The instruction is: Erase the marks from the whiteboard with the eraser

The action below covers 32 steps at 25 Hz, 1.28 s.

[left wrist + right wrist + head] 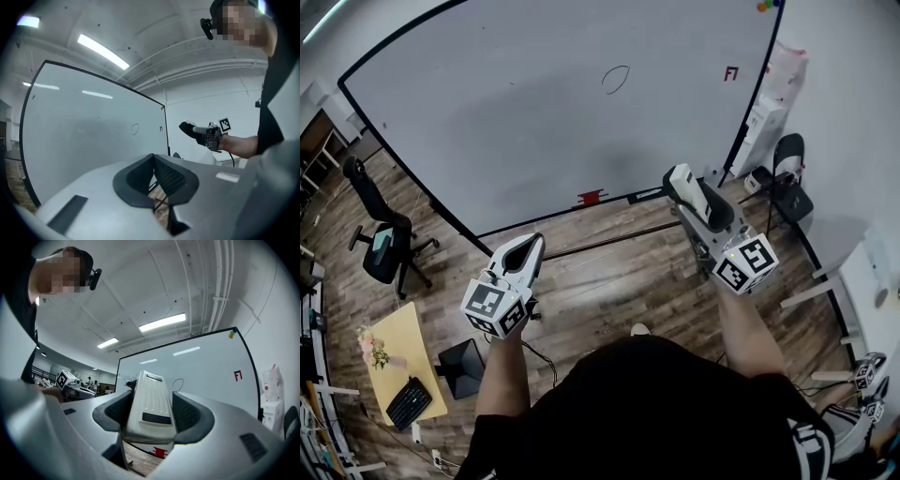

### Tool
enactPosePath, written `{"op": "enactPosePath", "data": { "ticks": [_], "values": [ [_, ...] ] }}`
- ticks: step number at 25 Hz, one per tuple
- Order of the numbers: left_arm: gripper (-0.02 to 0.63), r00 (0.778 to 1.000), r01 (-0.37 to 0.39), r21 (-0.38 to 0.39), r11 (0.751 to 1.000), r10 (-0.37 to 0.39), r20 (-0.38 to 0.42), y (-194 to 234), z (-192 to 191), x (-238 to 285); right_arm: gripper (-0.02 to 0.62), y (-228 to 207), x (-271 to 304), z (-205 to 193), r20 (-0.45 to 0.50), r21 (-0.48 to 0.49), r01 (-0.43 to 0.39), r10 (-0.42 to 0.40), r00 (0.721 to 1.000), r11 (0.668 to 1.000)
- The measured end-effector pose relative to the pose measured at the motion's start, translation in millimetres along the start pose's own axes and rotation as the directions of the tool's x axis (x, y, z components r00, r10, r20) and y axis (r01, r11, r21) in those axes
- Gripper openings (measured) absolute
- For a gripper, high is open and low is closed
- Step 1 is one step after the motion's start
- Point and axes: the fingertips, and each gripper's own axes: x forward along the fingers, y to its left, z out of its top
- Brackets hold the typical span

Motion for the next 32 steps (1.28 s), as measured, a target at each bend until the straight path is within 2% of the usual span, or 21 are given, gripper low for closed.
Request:
{"op": "enactPosePath", "data": {
  "ticks": [17,32],
  "values": [
    [0.012,1.0,-0.006,-0.008,1.0,0.006,-0.023,15,-3,47,0.264,-41,28,-11,-0.01,0.012,-0.019,0.019,1.0,1.0],
    [0.012,0.999,-0.024,-0.02,1.0,0.024,-0.032,20,-2,96,0.264,-79,54,-22,-0.02,0.028,-0.074,0.074,0.997,0.997]
  ]
}}
